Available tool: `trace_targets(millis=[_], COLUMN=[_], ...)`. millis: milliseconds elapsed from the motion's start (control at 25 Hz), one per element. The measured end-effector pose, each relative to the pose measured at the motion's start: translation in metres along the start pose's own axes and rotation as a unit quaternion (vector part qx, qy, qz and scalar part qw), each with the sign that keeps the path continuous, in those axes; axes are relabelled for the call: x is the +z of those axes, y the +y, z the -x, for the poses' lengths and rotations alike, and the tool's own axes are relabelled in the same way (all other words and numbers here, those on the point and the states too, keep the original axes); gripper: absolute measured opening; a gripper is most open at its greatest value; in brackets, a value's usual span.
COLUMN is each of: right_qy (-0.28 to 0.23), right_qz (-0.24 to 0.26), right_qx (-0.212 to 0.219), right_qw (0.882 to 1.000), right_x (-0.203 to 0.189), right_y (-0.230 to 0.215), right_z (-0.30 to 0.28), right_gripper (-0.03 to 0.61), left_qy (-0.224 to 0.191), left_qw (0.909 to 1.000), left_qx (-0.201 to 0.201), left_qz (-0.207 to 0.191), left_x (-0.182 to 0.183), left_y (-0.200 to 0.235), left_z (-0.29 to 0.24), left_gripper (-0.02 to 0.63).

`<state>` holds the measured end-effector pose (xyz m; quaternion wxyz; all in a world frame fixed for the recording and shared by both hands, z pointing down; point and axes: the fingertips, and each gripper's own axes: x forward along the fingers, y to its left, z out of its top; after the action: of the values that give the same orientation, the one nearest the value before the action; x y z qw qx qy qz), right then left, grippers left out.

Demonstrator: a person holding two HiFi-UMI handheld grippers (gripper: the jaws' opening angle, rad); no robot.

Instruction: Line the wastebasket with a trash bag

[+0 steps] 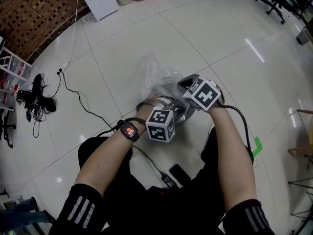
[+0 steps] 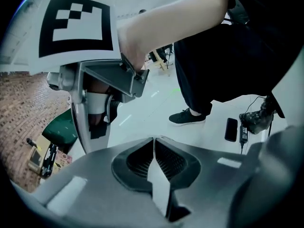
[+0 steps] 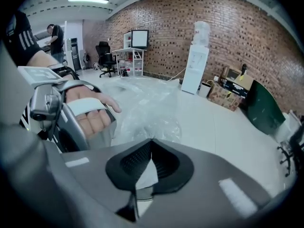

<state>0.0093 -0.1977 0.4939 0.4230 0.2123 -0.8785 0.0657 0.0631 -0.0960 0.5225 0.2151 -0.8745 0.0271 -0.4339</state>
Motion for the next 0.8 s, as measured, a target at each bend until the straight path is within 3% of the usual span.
trace_targets(millis=[200, 400, 520, 640, 800], right_qy=[-0.005, -0.008, -0.008, -0.017, 0.000], right_qz=[0.002, -0.006, -0.008, -0.018, -0.022], right_qx=[-0.012, -0.025, -0.027, -0.030, -0.038], right_qw=[1.000, 1.000, 1.000, 0.999, 0.999], right_x=[0.004, 0.005, 0.003, 0.005, -0.005], right_y=[-0.005, -0.013, -0.016, -0.020, -0.027], right_z=[0.000, 0.007, 0.009, 0.017, 0.021], right_gripper=[0.009, 0.009, 0.009, 0.008, 0.008], left_qy=[-0.019, -0.066, -0.120, -0.171, -0.169], left_qw=[0.9998, 0.9969, 0.9889, 0.9736, 0.9665], left_qx=[0.002, 0.020, 0.030, 0.034, 0.079], left_qz=[0.008, 0.037, 0.082, 0.147, 0.176], left_x=[0.006, 0.026, 0.043, 0.052, 0.031], left_y=[0.005, 0.023, 0.036, 0.054, 0.086], left_z=[0.010, 0.034, 0.052, 0.074, 0.100], left_gripper=[0.098, 0.123, 0.123, 0.127, 0.127])
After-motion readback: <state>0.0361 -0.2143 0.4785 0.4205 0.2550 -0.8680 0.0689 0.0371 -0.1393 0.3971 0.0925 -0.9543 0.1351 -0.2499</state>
